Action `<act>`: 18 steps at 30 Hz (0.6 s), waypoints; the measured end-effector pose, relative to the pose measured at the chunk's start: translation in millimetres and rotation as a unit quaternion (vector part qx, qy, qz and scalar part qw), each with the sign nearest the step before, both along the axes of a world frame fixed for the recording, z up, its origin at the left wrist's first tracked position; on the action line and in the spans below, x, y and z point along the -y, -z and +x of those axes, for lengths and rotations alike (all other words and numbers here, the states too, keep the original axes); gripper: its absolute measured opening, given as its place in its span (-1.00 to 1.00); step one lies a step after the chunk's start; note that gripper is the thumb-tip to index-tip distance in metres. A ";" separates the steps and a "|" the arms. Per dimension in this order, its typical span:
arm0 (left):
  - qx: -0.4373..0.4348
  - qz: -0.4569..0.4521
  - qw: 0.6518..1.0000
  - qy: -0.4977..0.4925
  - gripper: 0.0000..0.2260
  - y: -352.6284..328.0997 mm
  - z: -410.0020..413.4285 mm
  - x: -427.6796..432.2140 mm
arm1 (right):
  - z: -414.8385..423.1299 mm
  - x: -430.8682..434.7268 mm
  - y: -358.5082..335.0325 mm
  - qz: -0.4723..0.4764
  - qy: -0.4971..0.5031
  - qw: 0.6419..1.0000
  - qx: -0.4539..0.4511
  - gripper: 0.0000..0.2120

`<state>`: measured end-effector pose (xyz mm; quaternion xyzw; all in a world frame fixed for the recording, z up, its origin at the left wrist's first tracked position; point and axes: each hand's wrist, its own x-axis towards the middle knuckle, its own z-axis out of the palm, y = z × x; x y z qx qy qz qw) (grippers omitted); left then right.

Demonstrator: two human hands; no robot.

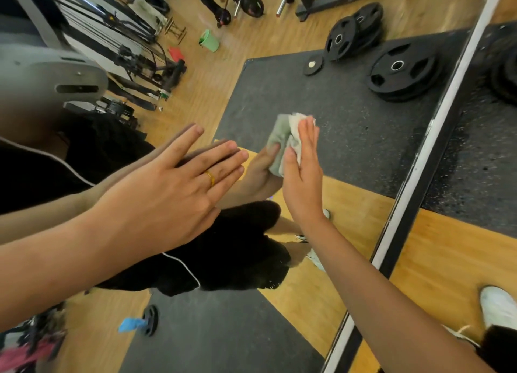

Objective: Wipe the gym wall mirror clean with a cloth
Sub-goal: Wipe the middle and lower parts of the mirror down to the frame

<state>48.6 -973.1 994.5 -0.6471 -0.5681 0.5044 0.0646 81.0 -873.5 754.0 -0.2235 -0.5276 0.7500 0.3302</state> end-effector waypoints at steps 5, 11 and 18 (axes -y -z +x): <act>0.014 0.013 1.000 0.001 -0.39 0.9 3.9 -0.2 | -7.2 3.5 47.3 0.035 0.025 0.999 0.013 -0.46; 0.019 0.020 1.000 0.003 -0.39 0.3 3.5 -1.3 | -0.7 -2.6 78.3 -0.175 0.014 0.977 0.122 -0.48; 0.022 0.022 0.999 -0.010 -0.40 1.8 5.8 -4.3 | -23.8 -28.6 -13.7 0.053 0.030 0.997 -0.042 -0.48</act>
